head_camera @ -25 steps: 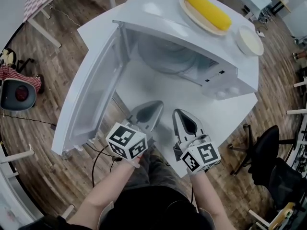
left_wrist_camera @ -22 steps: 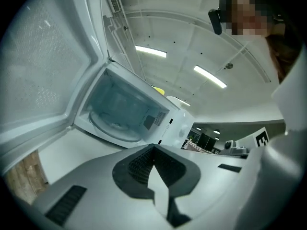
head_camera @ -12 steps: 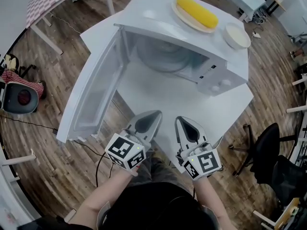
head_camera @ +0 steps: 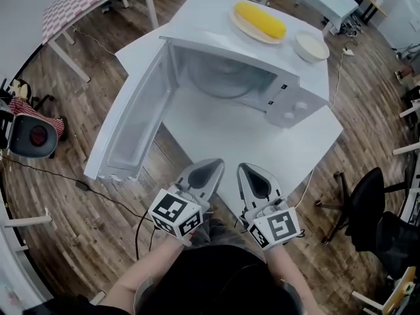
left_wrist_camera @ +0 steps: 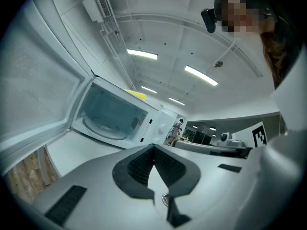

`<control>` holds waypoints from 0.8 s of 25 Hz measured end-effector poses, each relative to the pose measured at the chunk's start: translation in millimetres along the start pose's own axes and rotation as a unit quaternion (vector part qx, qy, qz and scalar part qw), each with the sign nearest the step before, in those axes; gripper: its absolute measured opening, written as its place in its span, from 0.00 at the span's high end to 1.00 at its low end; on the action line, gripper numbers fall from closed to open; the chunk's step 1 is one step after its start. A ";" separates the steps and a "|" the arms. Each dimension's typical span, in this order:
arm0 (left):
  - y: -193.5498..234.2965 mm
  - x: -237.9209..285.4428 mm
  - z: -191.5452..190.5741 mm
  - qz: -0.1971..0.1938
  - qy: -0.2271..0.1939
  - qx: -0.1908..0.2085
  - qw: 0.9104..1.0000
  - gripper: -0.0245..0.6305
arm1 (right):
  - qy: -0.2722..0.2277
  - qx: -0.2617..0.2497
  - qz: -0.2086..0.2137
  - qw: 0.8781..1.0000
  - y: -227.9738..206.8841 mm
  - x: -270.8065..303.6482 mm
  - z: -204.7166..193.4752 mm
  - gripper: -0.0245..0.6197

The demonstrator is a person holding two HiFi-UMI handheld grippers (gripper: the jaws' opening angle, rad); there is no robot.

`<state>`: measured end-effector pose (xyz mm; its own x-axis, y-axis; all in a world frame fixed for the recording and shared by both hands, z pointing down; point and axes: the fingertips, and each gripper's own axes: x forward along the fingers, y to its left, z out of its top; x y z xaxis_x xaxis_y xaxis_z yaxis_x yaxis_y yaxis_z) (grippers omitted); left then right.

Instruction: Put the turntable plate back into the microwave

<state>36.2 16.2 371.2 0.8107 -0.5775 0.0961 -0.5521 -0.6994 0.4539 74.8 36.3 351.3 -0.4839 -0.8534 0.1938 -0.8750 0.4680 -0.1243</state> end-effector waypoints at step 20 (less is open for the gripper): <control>-35.3 -35.6 -9.1 0.013 -0.017 0.016 1.000 0.94 | 0.000 -0.018 -0.004 1.000 35.3 -44.4 -9.5 0.93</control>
<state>28.5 65.3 359.8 0.7891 -0.6094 0.0773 -0.5793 -0.6965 0.4235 65.2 93.0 347.5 -0.4769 -0.8572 0.1943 -0.8788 0.4692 -0.0872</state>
